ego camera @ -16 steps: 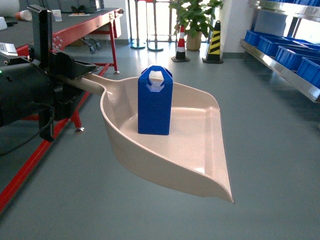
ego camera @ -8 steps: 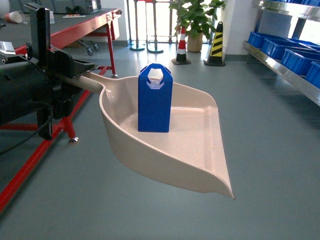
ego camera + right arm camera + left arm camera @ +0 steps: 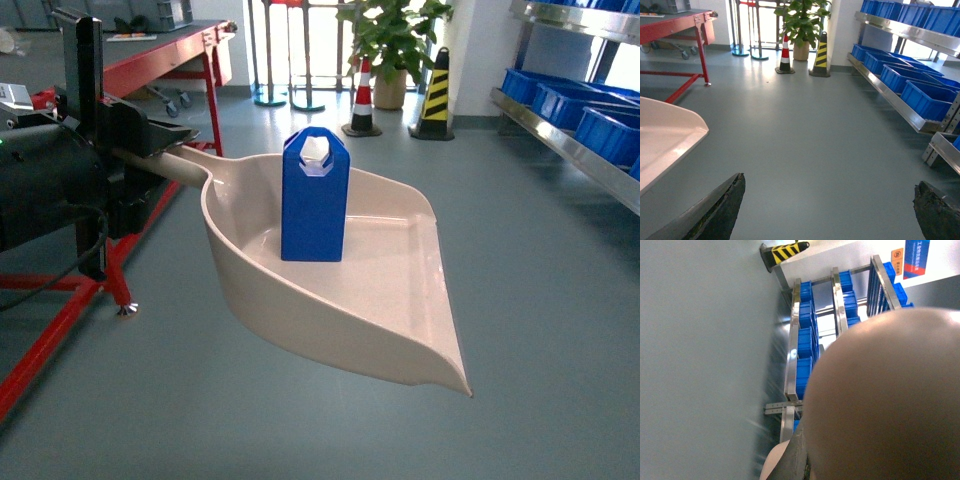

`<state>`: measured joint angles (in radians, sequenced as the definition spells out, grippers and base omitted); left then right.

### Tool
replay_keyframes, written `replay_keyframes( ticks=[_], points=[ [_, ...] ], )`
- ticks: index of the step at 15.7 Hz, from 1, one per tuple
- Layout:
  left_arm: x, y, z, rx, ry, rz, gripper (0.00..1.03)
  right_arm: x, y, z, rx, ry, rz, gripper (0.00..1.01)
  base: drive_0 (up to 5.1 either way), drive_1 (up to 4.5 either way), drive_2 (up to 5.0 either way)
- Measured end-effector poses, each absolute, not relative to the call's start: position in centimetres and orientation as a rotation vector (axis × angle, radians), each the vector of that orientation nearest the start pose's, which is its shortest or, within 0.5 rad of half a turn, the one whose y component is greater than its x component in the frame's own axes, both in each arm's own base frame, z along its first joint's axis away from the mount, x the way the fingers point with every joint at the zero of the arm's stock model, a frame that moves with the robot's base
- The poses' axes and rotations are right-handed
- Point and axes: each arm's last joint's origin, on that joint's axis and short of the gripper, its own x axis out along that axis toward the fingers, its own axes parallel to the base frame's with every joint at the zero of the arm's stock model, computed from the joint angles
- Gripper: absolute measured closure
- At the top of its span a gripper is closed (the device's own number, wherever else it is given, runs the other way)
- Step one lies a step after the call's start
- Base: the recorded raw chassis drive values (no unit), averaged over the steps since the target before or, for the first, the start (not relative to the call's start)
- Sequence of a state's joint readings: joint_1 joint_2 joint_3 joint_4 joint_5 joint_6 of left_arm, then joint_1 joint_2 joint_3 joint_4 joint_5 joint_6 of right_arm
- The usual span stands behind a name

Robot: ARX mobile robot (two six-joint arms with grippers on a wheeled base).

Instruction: Place part in tray to right shelf

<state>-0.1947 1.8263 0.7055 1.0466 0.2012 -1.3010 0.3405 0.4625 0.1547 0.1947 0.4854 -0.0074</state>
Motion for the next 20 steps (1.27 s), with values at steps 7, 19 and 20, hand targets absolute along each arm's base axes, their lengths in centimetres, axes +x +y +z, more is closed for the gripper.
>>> replay_keyframes(
  ticks=[7, 19, 20],
  points=[
    [33.55, -7.21, 15.67, -1.282, 0.326, -0.286, 0.89, 12.53, 3.01, 19.33, -0.054, 0.108, -0.145, 0.03, 0.0, 4.26, -4.2],
    [33.69, -6.78, 15.78, -1.282, 0.301, -0.274, 0.89, 12.55, 3.02, 19.35, -0.053, 0.106, -0.141, 0.03, -0.6, 1.82, -3.1],
    [33.65, -7.06, 15.78, -1.284, 0.315, -0.284, 0.89, 12.53, 3.01, 19.36, -0.053, 0.106, -0.142, 0.03, -2.1, -2.14, -2.1]
  ],
)
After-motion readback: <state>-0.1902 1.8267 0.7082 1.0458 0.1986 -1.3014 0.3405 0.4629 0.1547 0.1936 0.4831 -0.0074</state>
